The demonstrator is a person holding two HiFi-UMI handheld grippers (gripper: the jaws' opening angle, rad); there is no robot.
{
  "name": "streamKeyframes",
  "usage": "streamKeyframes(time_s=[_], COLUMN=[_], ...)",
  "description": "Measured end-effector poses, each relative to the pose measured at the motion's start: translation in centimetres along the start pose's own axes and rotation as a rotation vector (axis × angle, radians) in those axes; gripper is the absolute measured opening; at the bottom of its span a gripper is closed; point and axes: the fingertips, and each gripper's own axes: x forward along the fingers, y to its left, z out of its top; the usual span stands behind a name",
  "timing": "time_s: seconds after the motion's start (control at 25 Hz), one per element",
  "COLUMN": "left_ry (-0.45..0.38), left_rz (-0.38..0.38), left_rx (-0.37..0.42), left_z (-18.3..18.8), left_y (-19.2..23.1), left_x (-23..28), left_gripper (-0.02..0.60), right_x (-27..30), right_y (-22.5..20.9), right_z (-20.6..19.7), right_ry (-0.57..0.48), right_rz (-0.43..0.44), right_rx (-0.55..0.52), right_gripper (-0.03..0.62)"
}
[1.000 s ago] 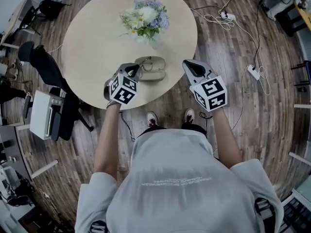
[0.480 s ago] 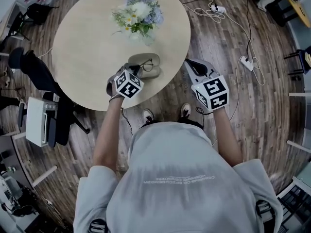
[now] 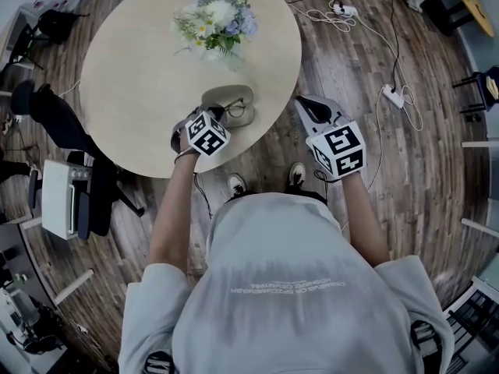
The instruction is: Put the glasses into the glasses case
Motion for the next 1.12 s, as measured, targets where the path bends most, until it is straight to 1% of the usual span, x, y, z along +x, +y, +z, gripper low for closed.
streamKeyframes(time_s=[0.28,0.4,0.56,0.8,1.0,1.12], left_ry=[0.040,0.058,0.099,0.138,0.149,0.142], left_rz=[-0.030,-0.029,-0.017,-0.012,-0.001,0.006], left_rx=[0.046,0.070,0.139,0.233,0.252,0.257], left_z=[-0.7,-1.1,-1.9,-2.2,-2.6,-2.4], left_y=[-1.2,-1.7,-2.0,-3.0,-3.2,-3.5], left_x=[0.8,1.2,1.8,2.8,3.6,4.1], left_gripper=[0.017,0.017,0.017,0.017,0.018,0.018], right_x=[-0.9,-1.1,-1.4,-2.0,-2.4,-2.8], right_y=[-0.3,-0.1,0.0,0.2,0.2,0.0], right_z=[-0.5,-0.7,-0.9,-1.7,-2.2,-2.6], right_ry=[0.008,0.015,0.019,0.034,0.045,0.051], right_rz=[-0.021,-0.024,-0.030,-0.037,-0.042,-0.055], right_rx=[0.007,0.005,0.005,0.008,0.010,0.019], right_gripper=[0.002,0.002,0.002,0.002,0.002,0.002])
